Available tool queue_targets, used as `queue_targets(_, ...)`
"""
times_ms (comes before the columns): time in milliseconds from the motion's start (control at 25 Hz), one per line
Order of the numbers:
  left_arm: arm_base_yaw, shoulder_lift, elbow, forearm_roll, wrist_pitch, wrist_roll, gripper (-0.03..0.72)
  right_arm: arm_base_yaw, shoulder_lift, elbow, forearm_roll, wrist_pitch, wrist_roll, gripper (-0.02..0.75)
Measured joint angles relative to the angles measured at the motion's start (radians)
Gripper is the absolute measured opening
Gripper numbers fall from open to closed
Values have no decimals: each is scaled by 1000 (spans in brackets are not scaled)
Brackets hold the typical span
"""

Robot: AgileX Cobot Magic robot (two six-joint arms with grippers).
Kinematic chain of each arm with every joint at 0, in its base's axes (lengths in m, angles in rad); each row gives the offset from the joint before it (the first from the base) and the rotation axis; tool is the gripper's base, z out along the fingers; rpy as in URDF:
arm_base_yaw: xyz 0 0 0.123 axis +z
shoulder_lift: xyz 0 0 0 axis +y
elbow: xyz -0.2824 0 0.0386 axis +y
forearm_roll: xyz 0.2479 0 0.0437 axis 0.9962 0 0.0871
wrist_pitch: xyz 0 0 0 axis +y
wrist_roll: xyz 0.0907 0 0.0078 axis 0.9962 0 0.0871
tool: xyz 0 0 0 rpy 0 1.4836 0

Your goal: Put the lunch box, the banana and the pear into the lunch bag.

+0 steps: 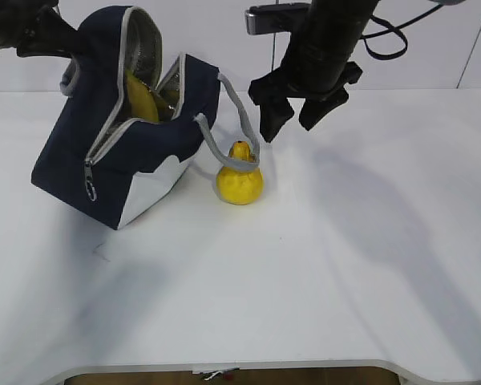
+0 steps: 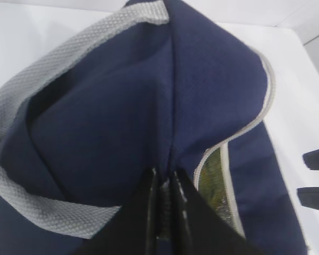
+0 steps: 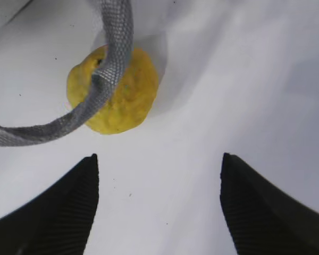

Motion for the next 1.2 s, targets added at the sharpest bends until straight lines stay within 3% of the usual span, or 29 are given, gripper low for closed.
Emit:
queue_targets(400,0,7,0,114,-22,-29,13,0,0,14,10,0,0,561)
queue_targets(840,2,7,0,122,-23,-34,13,0,62,16,119,-7,-20,561)
queue_targets(1200,2,7,0,122,-16,-37,13,11,72,16,197,-127,-90,561)
